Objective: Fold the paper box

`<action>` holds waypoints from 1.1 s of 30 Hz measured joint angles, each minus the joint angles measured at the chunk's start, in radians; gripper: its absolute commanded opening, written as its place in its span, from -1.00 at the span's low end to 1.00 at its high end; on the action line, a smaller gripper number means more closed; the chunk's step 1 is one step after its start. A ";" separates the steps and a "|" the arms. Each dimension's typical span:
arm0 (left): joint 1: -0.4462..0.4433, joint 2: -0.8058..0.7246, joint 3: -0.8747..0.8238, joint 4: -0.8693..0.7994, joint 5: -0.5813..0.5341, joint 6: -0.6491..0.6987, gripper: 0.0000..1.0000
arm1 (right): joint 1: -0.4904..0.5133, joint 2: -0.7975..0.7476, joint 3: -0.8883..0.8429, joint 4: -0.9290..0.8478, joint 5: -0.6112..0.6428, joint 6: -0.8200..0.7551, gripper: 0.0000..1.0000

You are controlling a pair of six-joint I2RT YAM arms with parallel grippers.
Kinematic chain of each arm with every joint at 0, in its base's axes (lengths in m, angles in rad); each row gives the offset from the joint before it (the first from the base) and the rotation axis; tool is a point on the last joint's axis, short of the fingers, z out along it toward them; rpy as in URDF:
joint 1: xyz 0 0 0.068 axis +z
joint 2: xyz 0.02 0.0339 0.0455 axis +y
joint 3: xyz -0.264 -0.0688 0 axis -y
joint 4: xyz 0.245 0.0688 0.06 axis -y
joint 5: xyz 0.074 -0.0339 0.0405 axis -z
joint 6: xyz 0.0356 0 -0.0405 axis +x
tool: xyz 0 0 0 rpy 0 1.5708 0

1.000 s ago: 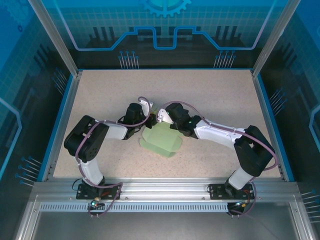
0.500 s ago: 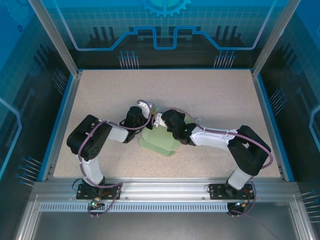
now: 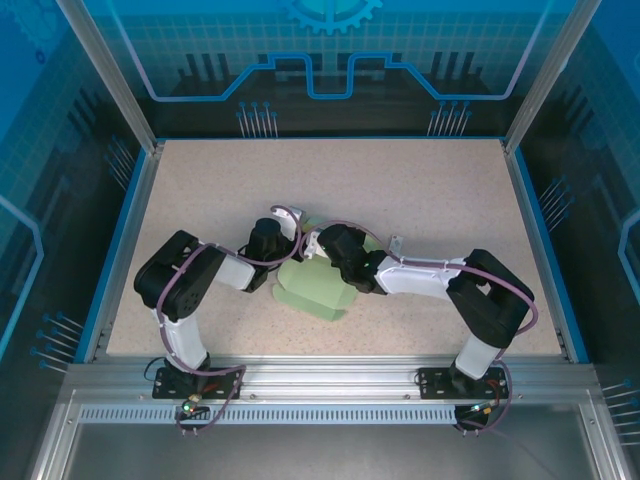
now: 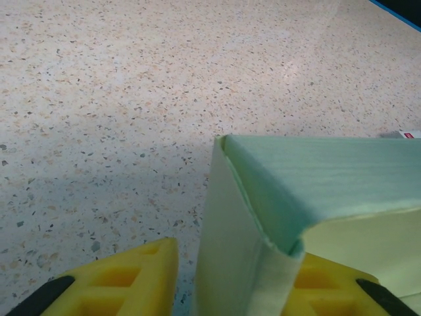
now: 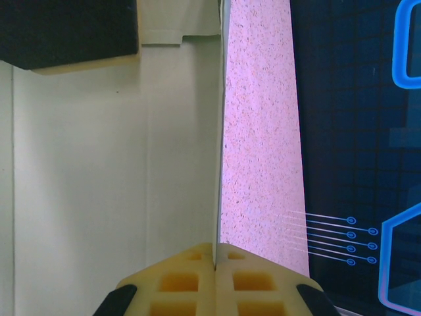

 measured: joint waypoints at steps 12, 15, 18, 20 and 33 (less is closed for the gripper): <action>0.001 0.000 0.000 0.005 -0.021 -0.012 -0.20 | 0.001 0.000 0.000 -0.002 -0.001 -0.008 -1.00; 0.000 0.000 0.006 -0.005 -0.043 -0.034 -0.32 | 0.003 0.000 0.000 -0.002 -0.005 -0.008 -1.00; -0.007 0.000 0.016 -0.014 -0.074 -0.066 -0.42 | 0.009 -0.001 0.000 0.001 -0.005 -0.008 -1.00; -0.015 0.000 0.023 -0.023 -0.098 -0.083 -0.47 | 0.013 -0.004 0.000 0.004 -0.005 -0.007 -1.00; -0.071 -0.004 0.064 -0.094 -0.272 -0.080 -0.59 | 0.019 -0.029 0.000 0.005 -0.038 0.032 -1.00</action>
